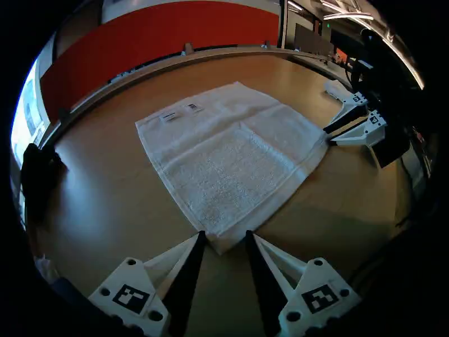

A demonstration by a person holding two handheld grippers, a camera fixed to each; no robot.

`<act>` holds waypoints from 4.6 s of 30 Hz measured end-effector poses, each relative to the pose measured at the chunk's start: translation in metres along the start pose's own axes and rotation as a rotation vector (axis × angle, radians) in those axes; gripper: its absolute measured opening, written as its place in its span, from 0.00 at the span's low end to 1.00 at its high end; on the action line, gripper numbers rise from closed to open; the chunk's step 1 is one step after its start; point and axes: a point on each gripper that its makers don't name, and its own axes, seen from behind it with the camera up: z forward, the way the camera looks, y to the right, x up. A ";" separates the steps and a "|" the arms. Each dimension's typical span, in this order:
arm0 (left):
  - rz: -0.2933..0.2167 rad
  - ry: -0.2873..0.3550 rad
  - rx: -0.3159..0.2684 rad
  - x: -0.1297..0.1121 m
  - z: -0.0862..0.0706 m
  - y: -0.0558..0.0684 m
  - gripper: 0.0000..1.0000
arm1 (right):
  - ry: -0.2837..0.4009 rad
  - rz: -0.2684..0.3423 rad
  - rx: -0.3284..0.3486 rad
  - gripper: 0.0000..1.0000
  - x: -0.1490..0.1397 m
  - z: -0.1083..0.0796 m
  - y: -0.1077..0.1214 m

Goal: Fold towel

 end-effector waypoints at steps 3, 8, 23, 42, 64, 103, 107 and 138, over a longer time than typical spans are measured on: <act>-0.007 0.001 0.009 0.001 0.000 -0.002 0.29 | -0.001 0.004 -0.001 0.23 0.000 0.000 0.001; -0.024 0.005 0.017 0.002 0.001 -0.004 0.19 | 0.000 0.008 0.015 0.14 0.001 0.001 -0.004; -0.105 0.019 0.013 0.015 -0.018 -0.005 0.13 | 0.044 0.027 0.012 0.11 0.016 -0.014 -0.011; -0.125 0.054 0.020 0.039 -0.072 0.011 0.13 | 0.131 0.017 0.003 0.11 0.055 -0.076 -0.020; -0.180 0.056 -0.006 0.045 -0.120 0.033 0.13 | 0.143 0.010 0.015 0.11 0.069 -0.122 -0.036; -0.210 0.045 0.004 0.063 -0.109 0.018 0.12 | 0.088 -0.009 0.015 0.11 0.077 -0.112 -0.022; -0.199 0.047 0.015 0.072 -0.097 0.009 0.12 | 0.079 -0.006 0.005 0.11 0.081 -0.102 -0.011; -0.146 -0.044 0.035 0.062 -0.016 -0.024 0.13 | -0.034 0.046 -0.001 0.11 0.065 -0.027 0.023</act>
